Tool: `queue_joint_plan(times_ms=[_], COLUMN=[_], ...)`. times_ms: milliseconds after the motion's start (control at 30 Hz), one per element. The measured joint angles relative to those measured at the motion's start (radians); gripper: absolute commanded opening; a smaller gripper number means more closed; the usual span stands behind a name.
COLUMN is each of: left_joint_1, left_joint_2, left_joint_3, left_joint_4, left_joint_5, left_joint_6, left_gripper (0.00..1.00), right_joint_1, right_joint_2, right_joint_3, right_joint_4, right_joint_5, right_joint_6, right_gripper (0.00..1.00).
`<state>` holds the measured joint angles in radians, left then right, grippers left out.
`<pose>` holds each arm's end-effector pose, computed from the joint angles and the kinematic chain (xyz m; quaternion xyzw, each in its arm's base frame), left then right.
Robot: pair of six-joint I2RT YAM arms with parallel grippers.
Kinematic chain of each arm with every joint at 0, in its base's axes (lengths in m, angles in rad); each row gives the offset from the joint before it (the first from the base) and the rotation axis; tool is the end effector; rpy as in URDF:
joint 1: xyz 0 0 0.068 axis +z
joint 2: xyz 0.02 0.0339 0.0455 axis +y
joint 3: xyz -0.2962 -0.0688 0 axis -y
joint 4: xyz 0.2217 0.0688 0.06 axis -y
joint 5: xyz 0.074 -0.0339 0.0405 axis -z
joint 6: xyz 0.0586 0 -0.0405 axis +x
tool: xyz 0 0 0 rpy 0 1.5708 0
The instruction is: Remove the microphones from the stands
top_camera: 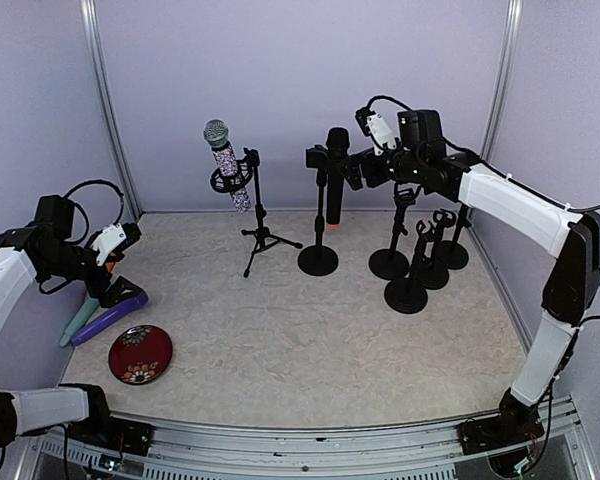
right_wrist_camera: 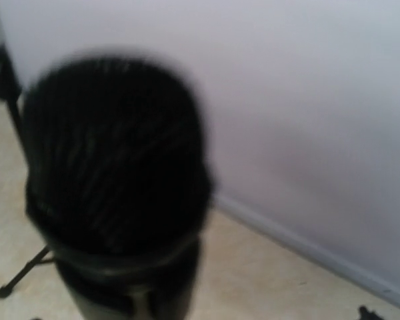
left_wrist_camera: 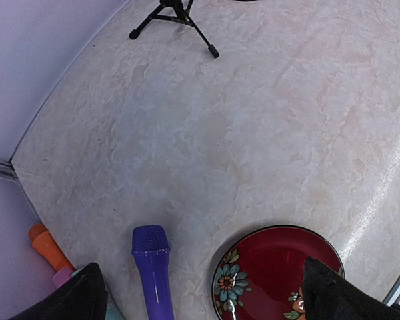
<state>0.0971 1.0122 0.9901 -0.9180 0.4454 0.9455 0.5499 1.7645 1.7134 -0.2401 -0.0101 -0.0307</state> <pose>0.1625 -0.0095 0.3173 0.4441 0.8168 -0.0314 0.3669 0.3650 0.2244 0.4147 -0.2325 0.7678 0.1572 0.5760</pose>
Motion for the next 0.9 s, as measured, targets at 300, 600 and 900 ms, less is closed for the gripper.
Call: queue_joint_plan(times_ms=[300,600,900], left_joint_1=[-0.003,-0.005,-0.005], left_joint_2=[-0.008,-0.050,-0.054], left_joint_3=[0.000,-0.027,-0.033], left_joint_4=[-0.006,-0.042,-0.110], left_joint_5=[-0.001,-0.048,-0.103], left_joint_6=[-0.020,-0.025,-0.035], left_gripper=[0.99,0.99,0.99], right_joint_1=[0.000,0.000,0.030], right_joint_2=[0.101,0.198,0.181], right_joint_3=[0.039,0.140,0.083], right_joint_4=[0.006,0.072,0.154], right_joint_5=[-0.106,-0.126,-0.123], right_joint_6=[-0.006,0.028,0.066], right_gripper=[0.97,0.64,0.15])
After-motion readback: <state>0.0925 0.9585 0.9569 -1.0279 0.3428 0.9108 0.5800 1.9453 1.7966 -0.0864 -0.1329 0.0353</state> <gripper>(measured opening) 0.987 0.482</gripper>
